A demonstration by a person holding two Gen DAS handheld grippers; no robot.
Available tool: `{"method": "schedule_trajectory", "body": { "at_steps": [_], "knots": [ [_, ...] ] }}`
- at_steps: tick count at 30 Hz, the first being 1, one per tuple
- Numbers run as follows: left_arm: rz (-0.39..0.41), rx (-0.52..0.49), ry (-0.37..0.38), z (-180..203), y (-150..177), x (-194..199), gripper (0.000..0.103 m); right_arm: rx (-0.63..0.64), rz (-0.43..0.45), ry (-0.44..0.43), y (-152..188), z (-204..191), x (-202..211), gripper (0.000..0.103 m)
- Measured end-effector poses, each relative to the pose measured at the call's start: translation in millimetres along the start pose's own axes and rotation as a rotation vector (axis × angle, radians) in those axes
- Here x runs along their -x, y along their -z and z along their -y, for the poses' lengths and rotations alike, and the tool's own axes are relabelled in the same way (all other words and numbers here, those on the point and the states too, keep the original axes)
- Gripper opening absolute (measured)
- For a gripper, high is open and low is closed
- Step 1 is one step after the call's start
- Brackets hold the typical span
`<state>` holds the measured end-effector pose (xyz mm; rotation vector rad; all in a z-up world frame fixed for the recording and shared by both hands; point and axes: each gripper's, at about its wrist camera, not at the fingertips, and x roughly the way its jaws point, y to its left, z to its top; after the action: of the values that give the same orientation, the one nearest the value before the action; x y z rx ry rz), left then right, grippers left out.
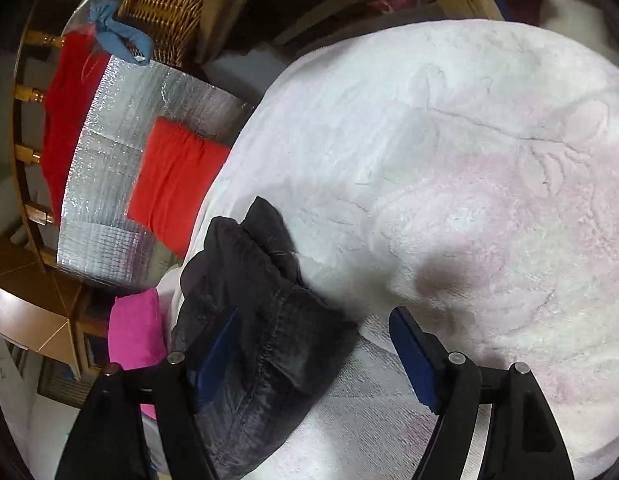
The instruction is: Fold large clothes
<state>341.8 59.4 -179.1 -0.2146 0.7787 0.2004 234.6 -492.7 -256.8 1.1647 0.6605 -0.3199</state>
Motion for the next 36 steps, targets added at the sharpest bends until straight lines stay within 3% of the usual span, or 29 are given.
{"method": "schedule_trajectory", "body": {
  "at_steps": [8,11,12,14,17,19,23,27,31,36],
  "knots": [
    [0.075,-0.102,-0.044,12,3,15,0.069,0.056,-0.136,0.019,11,-19,-45,0.081],
    [0.084,-0.110,-0.047,12,2,17,0.069,0.139,-0.162,0.042,21,-31,-55,0.081],
    [0.087,-0.110,-0.048,12,3,17,0.069,0.168,-0.166,0.037,24,-36,-58,0.079],
    [0.090,-0.111,-0.048,12,2,18,0.069,0.213,-0.150,0.019,31,-47,-57,0.062],
    [0.093,-0.116,-0.048,13,2,19,0.069,0.288,-0.084,0.022,36,-61,-46,0.051],
    [0.098,-0.121,-0.049,14,3,21,0.069,0.303,-0.056,0.011,37,-64,-41,0.049],
    [0.105,-0.133,-0.052,16,3,22,0.069,0.326,-0.103,0.129,43,-57,-62,0.049],
    [0.112,-0.143,-0.056,17,4,24,0.069,0.290,-0.127,0.121,41,-53,-64,0.051],
    [0.119,-0.148,-0.062,19,4,26,0.069,0.222,-0.127,0.123,38,-45,-61,0.070],
    [0.123,-0.160,-0.064,23,6,27,0.069,0.162,-0.073,0.110,32,-44,-45,0.071]
  ]
}}
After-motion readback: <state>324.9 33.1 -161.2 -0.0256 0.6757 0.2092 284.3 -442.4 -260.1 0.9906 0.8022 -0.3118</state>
